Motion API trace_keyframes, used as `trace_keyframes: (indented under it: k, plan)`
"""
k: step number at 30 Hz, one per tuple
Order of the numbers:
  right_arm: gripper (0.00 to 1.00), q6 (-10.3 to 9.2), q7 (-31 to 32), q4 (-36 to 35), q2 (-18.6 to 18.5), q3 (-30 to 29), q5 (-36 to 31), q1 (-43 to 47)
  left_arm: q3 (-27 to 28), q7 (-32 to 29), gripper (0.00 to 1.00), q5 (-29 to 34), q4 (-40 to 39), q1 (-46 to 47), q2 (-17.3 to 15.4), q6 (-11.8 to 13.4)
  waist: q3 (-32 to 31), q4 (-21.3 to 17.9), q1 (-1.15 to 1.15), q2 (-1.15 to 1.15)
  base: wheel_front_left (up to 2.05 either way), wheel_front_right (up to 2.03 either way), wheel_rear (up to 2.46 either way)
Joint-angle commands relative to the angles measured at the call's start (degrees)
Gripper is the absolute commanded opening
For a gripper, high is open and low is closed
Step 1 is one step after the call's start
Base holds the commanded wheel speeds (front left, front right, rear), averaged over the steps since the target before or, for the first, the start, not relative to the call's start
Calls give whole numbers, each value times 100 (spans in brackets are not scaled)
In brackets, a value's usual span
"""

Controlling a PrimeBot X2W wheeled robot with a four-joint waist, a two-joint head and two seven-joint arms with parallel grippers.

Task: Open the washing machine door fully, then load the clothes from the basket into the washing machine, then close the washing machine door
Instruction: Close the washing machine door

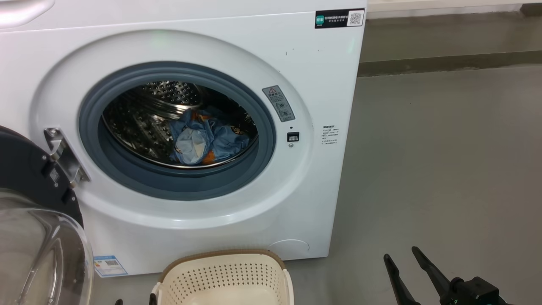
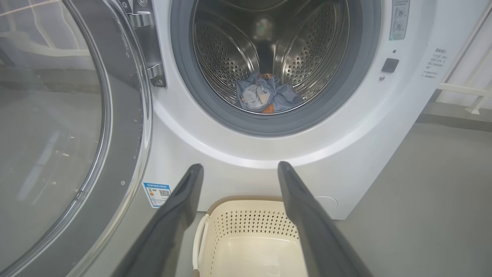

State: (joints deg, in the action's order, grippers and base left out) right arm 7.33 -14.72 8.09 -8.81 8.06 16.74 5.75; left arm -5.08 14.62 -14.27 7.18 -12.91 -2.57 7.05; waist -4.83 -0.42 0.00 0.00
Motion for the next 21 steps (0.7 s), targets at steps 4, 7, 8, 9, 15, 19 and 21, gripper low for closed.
trace_keyframes:
  k: [4, 7, 8, 9, 15, 19, 21]
  plan:
    - [100, 16, -28, -95, -81, 178, -9, -231, 181, 38, 100, 50, -35, 312, -31, -45, -22, 43, 0, 0, 0, 0, 0]
    - [100, 16, -28, -68, -74, 208, 7, -222, 172, 38, 100, 60, 28, 381, -31, -72, -30, 57, 0, 0, 0, 0, 0]
    - [100, 16, -28, -59, -72, 224, 10, -222, 174, 38, 100, 65, 51, 400, -31, -82, -32, 55, 0, 0, 0, 0, 0]
    - [100, 16, -28, -53, -69, 238, 11, -223, 178, 38, 100, 70, 73, 417, -31, -89, -34, 52, 0, 0, 0, 0, 0]
    - [100, 16, -28, -24, -77, 299, 36, -256, 180, 38, 100, 76, 162, 488, -31, -109, -34, 11, 0, 0, 0, 0, 0]
    - [100, 16, -28, -16, -84, 307, 39, -262, 147, 38, 100, 73, 174, 513, -31, -104, -28, 0, 0, 0, 0, 0, 0]
    - [100, 16, -28, -16, -86, 314, 42, -262, 140, 38, 100, 73, 177, 521, -31, -101, -24, -3, 0, 0, 0, 0, 0]
